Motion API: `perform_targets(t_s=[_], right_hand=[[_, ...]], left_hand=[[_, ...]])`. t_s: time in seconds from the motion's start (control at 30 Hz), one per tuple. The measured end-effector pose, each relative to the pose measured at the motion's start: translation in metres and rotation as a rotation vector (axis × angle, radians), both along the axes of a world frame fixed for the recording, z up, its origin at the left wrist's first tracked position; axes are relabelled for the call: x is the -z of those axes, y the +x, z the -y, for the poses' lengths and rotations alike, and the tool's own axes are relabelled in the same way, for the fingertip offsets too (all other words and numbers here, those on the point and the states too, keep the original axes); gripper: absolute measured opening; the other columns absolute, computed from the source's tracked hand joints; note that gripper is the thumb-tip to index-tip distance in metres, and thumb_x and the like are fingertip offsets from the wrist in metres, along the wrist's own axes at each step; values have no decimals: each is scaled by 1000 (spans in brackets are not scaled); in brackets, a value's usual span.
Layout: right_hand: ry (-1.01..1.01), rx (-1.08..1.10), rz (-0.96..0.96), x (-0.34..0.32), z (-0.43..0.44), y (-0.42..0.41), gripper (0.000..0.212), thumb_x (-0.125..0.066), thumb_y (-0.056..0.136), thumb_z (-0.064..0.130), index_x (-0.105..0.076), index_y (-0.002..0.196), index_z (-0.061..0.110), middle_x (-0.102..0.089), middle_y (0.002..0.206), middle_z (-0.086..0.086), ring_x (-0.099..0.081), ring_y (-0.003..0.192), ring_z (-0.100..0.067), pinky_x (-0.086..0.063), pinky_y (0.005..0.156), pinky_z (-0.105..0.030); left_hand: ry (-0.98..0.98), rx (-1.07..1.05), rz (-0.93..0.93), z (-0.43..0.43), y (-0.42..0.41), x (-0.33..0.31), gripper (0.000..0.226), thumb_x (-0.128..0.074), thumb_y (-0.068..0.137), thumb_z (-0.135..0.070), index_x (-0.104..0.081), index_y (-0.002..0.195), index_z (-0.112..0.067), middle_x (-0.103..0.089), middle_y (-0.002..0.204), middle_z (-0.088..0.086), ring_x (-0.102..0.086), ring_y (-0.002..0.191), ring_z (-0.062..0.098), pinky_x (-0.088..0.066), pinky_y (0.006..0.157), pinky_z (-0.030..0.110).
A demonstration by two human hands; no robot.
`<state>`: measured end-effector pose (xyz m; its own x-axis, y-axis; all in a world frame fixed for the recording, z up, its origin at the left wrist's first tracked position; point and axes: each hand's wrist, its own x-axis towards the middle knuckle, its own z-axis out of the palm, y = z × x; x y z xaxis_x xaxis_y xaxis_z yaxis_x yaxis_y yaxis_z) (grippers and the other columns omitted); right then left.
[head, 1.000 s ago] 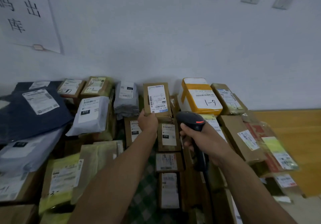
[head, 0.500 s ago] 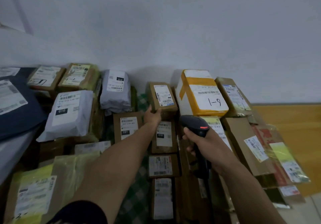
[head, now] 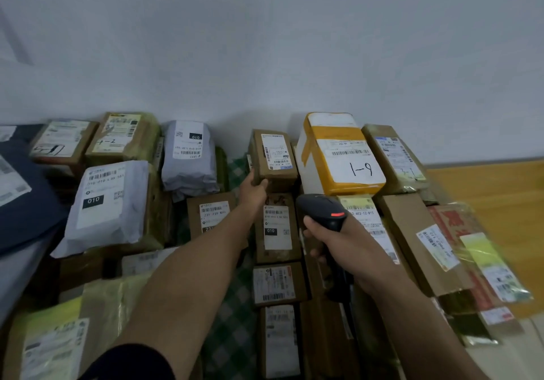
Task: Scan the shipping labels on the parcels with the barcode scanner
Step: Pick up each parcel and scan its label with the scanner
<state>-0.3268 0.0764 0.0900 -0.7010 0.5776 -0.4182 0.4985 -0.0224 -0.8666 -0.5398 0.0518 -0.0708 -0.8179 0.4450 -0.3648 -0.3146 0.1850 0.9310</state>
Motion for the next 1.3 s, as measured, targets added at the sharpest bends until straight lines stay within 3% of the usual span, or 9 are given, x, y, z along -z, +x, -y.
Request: perform_targets(t_s=[0.17, 0.23, 0.3, 0.4, 0.57, 0.77, 0.9, 1.0, 1.3], right_hand=[[-11, -1, -7, -2, 11, 5, 11, -68, 100, 31, -67, 110, 27, -77, 99, -5, -67, 64, -11, -54, 61, -26], [-17, -16, -12, -1, 17, 10, 16, -68, 100, 33, -67, 113, 25, -76, 98, -6, -67, 66, -12, -54, 62, -26], [-31, -34, -19, -1, 25, 15, 19, -68, 100, 34, -66, 117, 28, -76, 97, -5, -68, 67, -13, -54, 64, -26], [-44, -43, -9, 2, 35, 17, 18, -68, 100, 33, -64, 118, 29, -76, 98, -5, -67, 66, -12, -54, 62, -25], [-72, -77, 1, 9, 45, 15, 19, -69, 100, 31, -64, 119, 32, -76, 99, -6, -67, 63, -11, -54, 62, -25], [-63, -86, 5, 14, 44, 13, 14, -69, 100, 30, -65, 113, 34, -77, 97, -5, -67, 62, -11, -55, 63, -27], [-71, -93, 1, 15, 45, 11, 12, -68, 100, 31, -65, 111, 34, -77, 99, -6, -67, 63, -11, -56, 66, -29], [-70, -90, 0, 15, 44, 12, 14, -69, 100, 30, -65, 114, 34, -77, 99, -5, -67, 63, -11, -56, 64, -28], [-74, -47, -28, 1, 50, 23, 19, -69, 100, 29, -65, 119, 27, -75, 102, -7, -67, 60, -8, -55, 58, -21]], left_hand=[[-88, -188, -141, 38, 49, 6, 37, -62, 102, -19, -58, 138, -23, -62, 128, -7, -57, 109, 4, -46, 85, 20], [-179, -184, -263, 59, 67, 19, 34, -65, 99, -27, -61, 133, -27, -62, 125, -8, -59, 115, 9, -53, 96, 32], [-323, -212, -314, 79, 78, 27, 38, -65, 99, -26, -58, 136, -27, -53, 143, -2, -47, 135, 19, -43, 114, 46], [-545, -280, -245, 100, 83, 24, 50, -62, 102, -27, -47, 150, -27, -29, 163, 6, -24, 151, 29, -28, 121, 49], [-771, -263, -194, 111, 66, 30, 73, -65, 99, -38, -28, 161, -27, -13, 170, 14, -7, 157, 34, -12, 127, 50], [-663, -303, -50, 113, 63, 38, 121, -88, 75, -48, -10, 163, -20, -37, 160, 14, -33, 148, 37, -35, 117, 56], [-572, -296, 92, 114, 70, 35, 79, -91, 75, -41, -48, 135, -15, -61, 135, 10, -59, 123, 35, -49, 97, 48], [-436, -375, 84, 115, 72, 31, 54, -89, 79, -24, -56, 121, -14, -67, 125, 7, -64, 114, 31, -50, 87, 40], [-69, -565, -23, 125, 95, 5, 65, -80, 85, -11, -52, 140, -29, -58, 138, -1, -59, 125, 22, -59, 95, 46]])
